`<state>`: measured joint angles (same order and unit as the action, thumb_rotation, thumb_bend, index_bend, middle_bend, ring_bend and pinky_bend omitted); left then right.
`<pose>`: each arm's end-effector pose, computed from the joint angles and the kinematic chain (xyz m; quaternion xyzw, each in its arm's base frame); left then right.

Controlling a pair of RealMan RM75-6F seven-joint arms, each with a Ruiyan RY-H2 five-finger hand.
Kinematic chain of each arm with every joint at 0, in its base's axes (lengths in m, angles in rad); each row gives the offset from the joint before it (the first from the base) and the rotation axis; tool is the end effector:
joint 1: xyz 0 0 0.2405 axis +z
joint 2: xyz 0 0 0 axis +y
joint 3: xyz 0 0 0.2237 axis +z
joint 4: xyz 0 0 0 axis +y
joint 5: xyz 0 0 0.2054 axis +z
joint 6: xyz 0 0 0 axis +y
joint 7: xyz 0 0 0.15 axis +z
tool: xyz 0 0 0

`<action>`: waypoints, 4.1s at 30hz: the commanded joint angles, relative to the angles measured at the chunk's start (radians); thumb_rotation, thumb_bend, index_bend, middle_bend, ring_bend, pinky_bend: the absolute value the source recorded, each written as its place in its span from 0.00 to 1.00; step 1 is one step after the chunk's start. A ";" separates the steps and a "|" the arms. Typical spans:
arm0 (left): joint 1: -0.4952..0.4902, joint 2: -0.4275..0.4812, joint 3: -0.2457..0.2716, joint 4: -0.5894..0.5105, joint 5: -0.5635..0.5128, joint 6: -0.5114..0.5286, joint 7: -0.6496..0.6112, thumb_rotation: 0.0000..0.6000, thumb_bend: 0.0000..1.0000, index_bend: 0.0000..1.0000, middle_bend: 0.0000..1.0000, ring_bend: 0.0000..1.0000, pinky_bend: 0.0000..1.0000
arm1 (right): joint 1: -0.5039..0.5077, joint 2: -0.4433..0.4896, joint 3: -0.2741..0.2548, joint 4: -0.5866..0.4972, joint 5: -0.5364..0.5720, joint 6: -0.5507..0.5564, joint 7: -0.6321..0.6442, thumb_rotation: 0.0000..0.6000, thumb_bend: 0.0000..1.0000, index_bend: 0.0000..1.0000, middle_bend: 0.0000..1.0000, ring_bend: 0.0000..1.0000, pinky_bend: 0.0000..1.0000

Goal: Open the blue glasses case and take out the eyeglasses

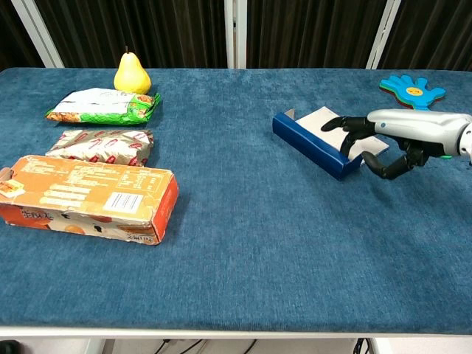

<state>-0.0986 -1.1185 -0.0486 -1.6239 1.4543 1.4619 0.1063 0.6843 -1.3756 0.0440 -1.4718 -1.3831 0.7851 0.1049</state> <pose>-0.2830 0.1875 0.1474 -0.6059 -0.3727 -0.3505 0.6092 -0.1796 -0.2983 -0.0037 0.7742 -0.4523 0.3147 0.3113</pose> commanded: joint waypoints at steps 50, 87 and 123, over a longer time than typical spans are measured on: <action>-0.003 0.004 0.001 -0.002 -0.001 -0.007 -0.006 1.00 0.36 0.71 0.68 0.52 0.48 | 0.326 -0.263 0.139 0.220 0.418 -0.132 -0.491 1.00 0.38 0.34 0.31 0.00 0.00; -0.004 0.003 0.002 0.000 -0.001 -0.007 -0.007 1.00 0.36 0.71 0.68 0.52 0.48 | 0.250 -0.361 0.109 0.294 0.330 0.198 -0.537 1.00 0.46 0.74 0.47 0.17 0.00; -0.005 0.003 0.002 -0.001 -0.001 -0.008 -0.007 1.00 0.36 0.71 0.68 0.52 0.47 | 0.218 -0.598 0.190 0.722 0.154 0.244 -0.397 1.00 0.35 0.76 0.51 0.21 0.00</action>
<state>-0.1033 -1.1155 -0.0471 -1.6244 1.4531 1.4542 0.0990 0.8983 -1.9833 0.2179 -0.7447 -1.2349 1.0799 -0.3406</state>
